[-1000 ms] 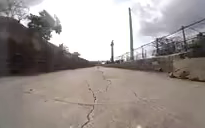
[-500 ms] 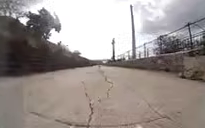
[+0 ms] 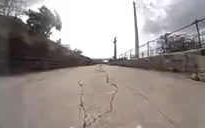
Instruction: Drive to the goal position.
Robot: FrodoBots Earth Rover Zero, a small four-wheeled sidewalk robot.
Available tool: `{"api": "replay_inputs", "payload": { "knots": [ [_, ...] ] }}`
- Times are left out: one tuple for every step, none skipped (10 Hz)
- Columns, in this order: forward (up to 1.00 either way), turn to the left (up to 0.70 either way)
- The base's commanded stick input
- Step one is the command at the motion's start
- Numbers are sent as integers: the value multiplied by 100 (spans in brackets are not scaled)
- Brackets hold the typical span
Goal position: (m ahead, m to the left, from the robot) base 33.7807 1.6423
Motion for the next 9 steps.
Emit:
{"api": "replay_inputs", "payload": {
  "knots": [
    [100,0],
    [100,0],
    [100,0],
    [100,0],
    [100,0],
    [100,0],
    [100,0],
    [100,0],
    [100,0]
  ]
}}
